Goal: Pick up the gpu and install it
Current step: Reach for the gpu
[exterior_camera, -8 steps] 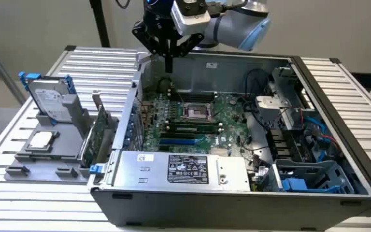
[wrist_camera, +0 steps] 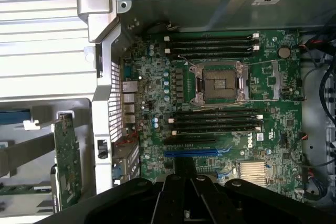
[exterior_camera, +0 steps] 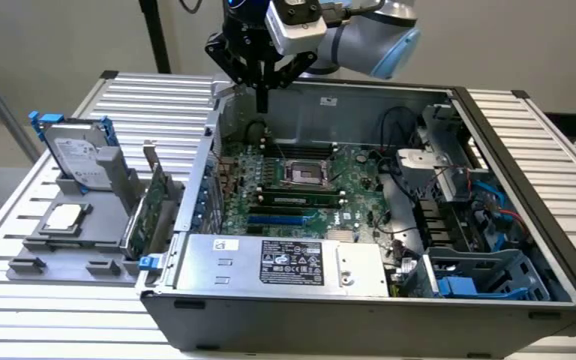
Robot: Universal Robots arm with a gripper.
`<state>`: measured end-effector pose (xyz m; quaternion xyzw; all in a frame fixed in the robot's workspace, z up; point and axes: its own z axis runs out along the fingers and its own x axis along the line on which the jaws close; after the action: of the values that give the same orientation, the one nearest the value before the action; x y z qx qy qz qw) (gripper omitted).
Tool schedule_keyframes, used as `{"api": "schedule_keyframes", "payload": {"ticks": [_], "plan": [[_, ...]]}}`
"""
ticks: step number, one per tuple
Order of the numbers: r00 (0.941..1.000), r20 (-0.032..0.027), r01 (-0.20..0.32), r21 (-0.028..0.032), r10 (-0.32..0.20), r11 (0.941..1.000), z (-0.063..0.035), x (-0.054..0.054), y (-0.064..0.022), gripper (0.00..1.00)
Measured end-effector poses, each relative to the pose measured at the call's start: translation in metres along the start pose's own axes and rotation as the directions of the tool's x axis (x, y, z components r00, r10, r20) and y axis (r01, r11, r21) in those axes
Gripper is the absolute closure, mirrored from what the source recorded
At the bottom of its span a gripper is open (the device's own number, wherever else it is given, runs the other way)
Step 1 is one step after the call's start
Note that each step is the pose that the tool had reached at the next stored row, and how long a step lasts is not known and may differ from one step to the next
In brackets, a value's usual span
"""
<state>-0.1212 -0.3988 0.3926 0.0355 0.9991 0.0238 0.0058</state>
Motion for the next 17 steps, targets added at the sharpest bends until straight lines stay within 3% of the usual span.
{"api": "schedule_keyframes", "payload": {"ticks": [7,17], "plan": [[1.0,-0.0007,0.0,0.0,0.0,1.0,0.0,0.002,-0.0007,0.89],[1.0,0.0008,0.0,-0.0001,0.0,1.0,-0.0012,0.046,-0.0166,0.89]]}}
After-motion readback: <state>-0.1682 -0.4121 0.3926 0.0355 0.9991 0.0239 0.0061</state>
